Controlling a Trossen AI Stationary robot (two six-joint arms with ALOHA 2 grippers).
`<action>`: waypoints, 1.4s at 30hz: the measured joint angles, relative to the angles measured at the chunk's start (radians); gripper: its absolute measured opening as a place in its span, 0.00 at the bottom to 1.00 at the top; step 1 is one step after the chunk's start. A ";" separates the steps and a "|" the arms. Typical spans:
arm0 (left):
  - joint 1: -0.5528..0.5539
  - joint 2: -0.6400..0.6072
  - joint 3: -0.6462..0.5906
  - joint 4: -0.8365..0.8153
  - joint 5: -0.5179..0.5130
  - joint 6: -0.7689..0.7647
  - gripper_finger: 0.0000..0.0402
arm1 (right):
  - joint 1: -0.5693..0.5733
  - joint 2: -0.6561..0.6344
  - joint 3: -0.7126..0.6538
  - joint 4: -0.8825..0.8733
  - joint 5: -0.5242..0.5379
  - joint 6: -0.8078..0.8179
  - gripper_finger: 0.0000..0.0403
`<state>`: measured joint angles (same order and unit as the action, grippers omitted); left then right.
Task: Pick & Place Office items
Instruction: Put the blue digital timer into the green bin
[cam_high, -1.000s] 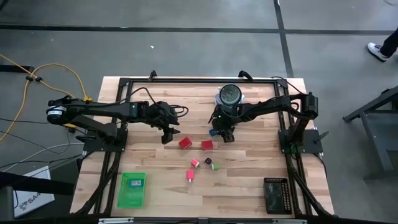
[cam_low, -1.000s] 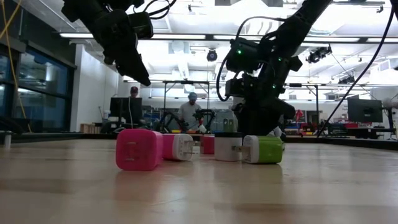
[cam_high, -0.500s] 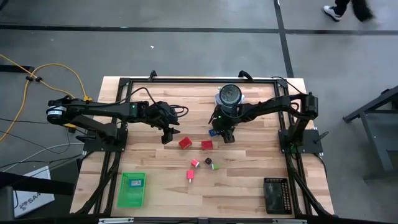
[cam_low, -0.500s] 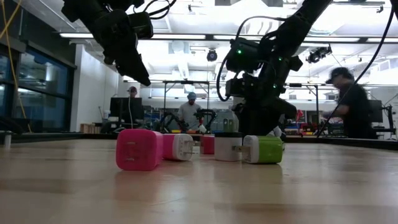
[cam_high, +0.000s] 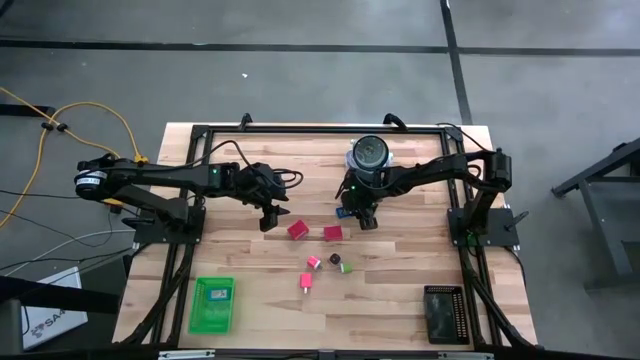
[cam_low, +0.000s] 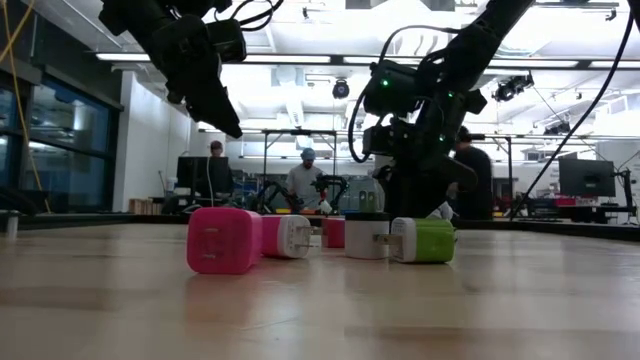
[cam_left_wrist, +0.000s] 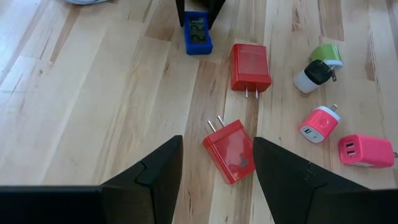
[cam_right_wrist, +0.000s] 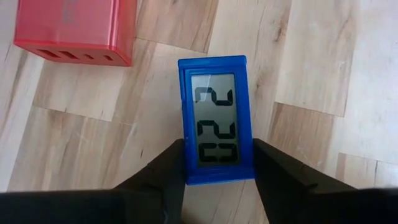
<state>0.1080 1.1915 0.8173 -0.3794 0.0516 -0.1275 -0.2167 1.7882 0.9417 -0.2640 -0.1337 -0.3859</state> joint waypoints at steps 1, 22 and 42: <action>0.000 0.000 0.000 0.000 0.000 0.000 0.47 | 0.001 0.000 0.000 0.000 0.000 0.000 0.38; 0.000 0.000 0.000 0.013 0.000 0.000 0.47 | 0.031 -0.109 0.000 -0.009 0.005 0.027 0.37; 0.000 0.000 0.000 0.025 0.000 0.003 0.47 | 0.156 -0.154 0.051 0.015 0.057 0.027 0.37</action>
<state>0.1078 1.1915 0.8173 -0.3546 0.0517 -0.1247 -0.0608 1.6341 0.9922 -0.2485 -0.0765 -0.3590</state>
